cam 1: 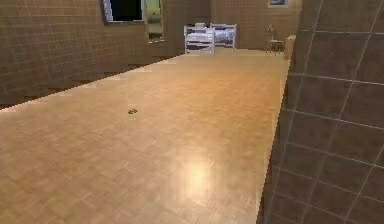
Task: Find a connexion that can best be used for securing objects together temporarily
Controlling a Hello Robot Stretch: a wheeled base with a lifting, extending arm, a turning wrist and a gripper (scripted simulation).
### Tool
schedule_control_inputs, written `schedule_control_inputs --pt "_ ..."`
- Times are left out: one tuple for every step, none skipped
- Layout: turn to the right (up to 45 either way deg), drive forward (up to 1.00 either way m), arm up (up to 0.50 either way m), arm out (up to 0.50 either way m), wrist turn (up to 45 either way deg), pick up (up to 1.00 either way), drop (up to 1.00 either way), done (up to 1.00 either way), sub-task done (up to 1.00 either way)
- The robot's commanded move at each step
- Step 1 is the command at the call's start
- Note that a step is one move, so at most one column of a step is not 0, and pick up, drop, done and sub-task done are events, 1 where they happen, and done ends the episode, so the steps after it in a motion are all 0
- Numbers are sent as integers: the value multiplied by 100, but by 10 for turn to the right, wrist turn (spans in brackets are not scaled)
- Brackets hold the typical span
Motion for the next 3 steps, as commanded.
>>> schedule_control_inputs --pt "-450 0 0 0 0 0 0 0 0" --pt "-120 0 0 0 0 0 0 0 0" --pt "0 100 0 0 0 0 0 0 0"
